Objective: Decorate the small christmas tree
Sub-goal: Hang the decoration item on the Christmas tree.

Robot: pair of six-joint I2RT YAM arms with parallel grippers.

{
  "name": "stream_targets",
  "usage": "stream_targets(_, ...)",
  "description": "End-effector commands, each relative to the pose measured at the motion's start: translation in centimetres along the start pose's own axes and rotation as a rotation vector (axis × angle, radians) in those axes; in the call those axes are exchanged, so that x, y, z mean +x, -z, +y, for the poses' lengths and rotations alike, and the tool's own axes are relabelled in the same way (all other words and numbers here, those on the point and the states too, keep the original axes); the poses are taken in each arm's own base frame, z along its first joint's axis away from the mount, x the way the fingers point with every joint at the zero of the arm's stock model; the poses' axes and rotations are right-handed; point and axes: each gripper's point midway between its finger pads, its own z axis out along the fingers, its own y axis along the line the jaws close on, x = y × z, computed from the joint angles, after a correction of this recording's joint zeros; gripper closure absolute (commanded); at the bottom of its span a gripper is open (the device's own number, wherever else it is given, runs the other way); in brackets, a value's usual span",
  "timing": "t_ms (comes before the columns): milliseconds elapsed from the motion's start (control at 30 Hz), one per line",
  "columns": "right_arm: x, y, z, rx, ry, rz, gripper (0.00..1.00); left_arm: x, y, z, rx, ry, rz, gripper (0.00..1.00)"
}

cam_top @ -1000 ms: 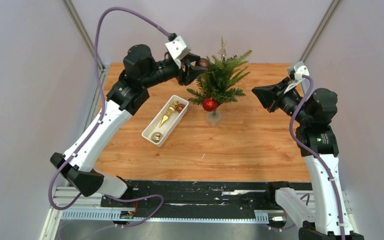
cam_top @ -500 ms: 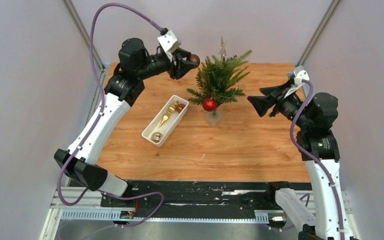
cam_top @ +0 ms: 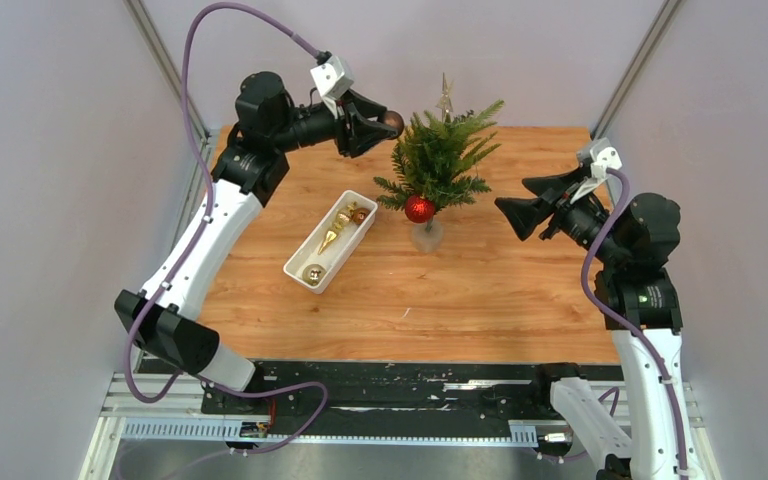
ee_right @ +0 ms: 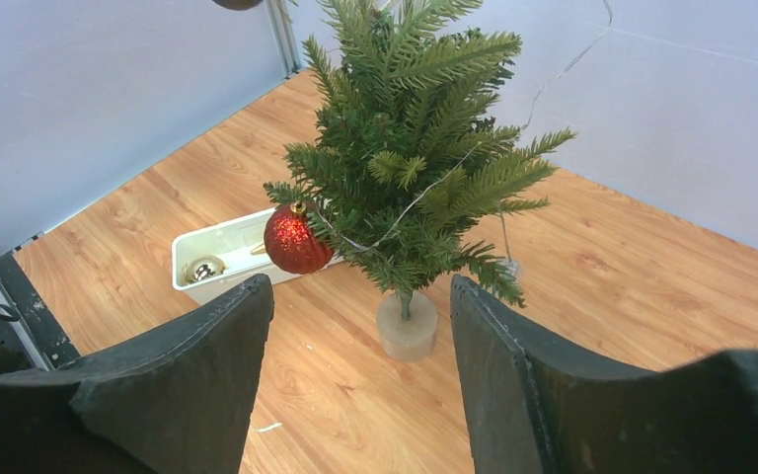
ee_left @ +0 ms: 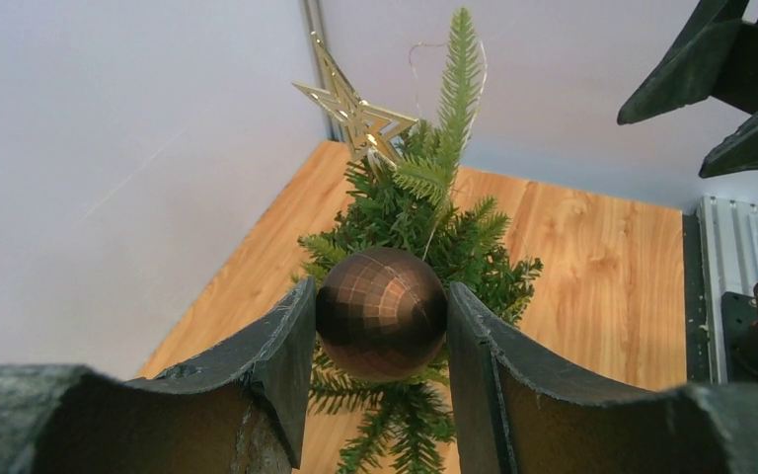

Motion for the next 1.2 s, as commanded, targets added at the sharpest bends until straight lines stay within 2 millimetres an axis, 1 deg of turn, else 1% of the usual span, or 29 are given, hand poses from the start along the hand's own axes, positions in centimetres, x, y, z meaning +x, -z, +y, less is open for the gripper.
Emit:
stream_targets(0,-0.4,0.3,0.2,-0.002,0.027,-0.015,0.34,0.6,-0.6,0.8,-0.007,-0.004,-0.003,1.0)
stream_targets(100,-0.3,0.2,0.2,-0.006,0.026,-0.013,0.33,0.8,-0.9,1.6,-0.024,-0.04,0.004,1.0)
stream_targets(167,-0.3,0.2,0.2,-0.005,0.025,-0.012,0.33,1.3,-1.3,2.0,-0.03,-0.035,0.014,1.0)
stream_targets(200,-0.3,0.2,0.2,-0.005,0.025,-0.013,0.33,1.1,-1.3,2.1,-0.029,-0.035,0.012,1.0)
stream_targets(333,-0.3,0.4,0.2,0.001,0.03,-0.016,0.33,1.7,-1.3,1.6,-0.006,-0.016,0.026,1.0)
stream_targets(567,-0.1,0.2,0.1,0.0,0.021,-0.009,0.32,1.3,-0.9,1.4,-0.01,-0.021,0.027,1.0)
stream_targets(767,-0.2,0.2,0.2,-0.004,0.023,-0.011,0.32,1.7,-0.5,1.3,-0.016,-0.03,0.043,1.0)
stream_targets(900,-0.1,0.2,0.2,-0.007,0.017,-0.009,0.32,0.9,-0.1,1.8,-0.035,-0.046,0.024,1.0)
stream_targets(1067,-0.1,0.2,0.2,-0.009,0.015,-0.009,0.32,0.3,0.4,0.9,-0.011,-0.051,0.019,1.0)
stream_targets(1167,-0.2,0.1,0.3,-0.016,0.016,-0.009,0.32,0.1,0.5,1.0,-0.015,-0.053,0.016,1.0)
